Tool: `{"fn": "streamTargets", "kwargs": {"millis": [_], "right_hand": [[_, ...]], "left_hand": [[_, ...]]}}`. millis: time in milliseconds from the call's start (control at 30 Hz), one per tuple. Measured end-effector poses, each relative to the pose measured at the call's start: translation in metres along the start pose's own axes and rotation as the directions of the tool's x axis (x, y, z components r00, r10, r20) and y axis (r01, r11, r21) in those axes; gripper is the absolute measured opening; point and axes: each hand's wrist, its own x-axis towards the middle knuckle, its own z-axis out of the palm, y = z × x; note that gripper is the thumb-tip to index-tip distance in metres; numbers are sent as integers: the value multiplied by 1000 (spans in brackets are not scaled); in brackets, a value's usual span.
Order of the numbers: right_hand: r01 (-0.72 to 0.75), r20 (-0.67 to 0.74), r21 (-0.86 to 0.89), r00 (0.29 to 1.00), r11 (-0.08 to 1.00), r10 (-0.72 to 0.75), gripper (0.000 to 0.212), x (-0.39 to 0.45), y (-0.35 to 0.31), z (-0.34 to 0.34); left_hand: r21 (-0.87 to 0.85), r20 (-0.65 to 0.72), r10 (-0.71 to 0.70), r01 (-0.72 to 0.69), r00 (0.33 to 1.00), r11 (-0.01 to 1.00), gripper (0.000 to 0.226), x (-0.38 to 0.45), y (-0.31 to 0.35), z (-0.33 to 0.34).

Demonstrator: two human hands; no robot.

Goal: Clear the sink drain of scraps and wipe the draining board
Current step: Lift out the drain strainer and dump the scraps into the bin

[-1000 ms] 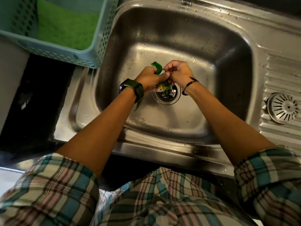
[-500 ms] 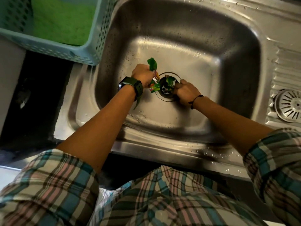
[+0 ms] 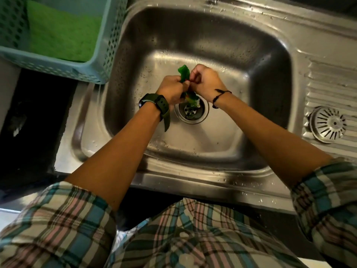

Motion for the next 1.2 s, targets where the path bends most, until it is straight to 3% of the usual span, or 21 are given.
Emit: {"fn": "streamTargets", "kwargs": {"millis": [67,100,167,200,233,300,333,367,433,533,633,733,767,933,1067,1100,1133,1167,1200], "right_hand": [[-30,61,96,998,995,24,23,5,1,3],[-73,127,228,991,971,45,24,6,3,2],[-210,219,497,969,842,112,23,12,13,4],[-272,229,521,958,809,174,24,15,19,6],[-314,195,439,948,842,251,21,19,25,10],[-289,93,-79,951,954,296,13,24,40,20],[-218,92,-354,960,910,266,31,25,48,27],[-135,122,-522,965,842,230,44,24,54,33],[-32,138,-621,979,783,149,48,20,59,43],[0,70,-668,996,745,63,30,25,60,49],[-153,-86,-468,988,871,128,23,31,56,39],[-254,-85,27,963,967,256,8,28,43,19],[-243,-40,145,967,959,251,14,24,37,12],[-148,222,178,969,973,107,16,9,20,-3],[-265,298,466,945,844,133,33,9,29,-12],[-269,254,430,952,862,170,33,12,34,-9],[-224,188,269,966,937,177,34,15,40,-6],[-118,154,-19,981,993,119,34,17,47,-1],[22,192,-331,980,944,44,34,18,56,5]], "left_hand": [[57,-66,11,-7,998,998,11,5,1,-3],[81,-100,15,-7,995,997,13,9,1,-6],[122,-146,22,-4,989,993,17,17,-3,-12],[120,-154,13,6,988,993,18,21,-6,-16],[97,-153,-3,18,988,995,20,23,-9,-19],[38,-150,-37,44,988,998,26,27,-16,-24],[29,-153,-49,55,987,998,27,27,-19,-25],[33,-160,-58,64,985,997,27,28,-21,-25],[44,-178,-63,72,982,996,25,30,-24,-26],[68,-195,-67,82,978,994,24,31,-26,-28],[54,-197,-77,89,977,995,22,28,-27,-28],[95,-178,-59,77,982,992,15,24,-25,-22],[118,-165,-49,69,985,991,20,23,-23,-18],[129,-56,30,-23,998,991,34,16,-9,0],[183,-139,35,-9,990,983,27,19,-8,-10],[181,-164,28,3,986,984,22,20,-9,-13],[180,-184,22,12,983,984,24,21,-11,-16],[179,-197,17,19,980,984,28,22,-13,-19],[173,-202,9,27,979,985,31,22,-15,-20]]}}
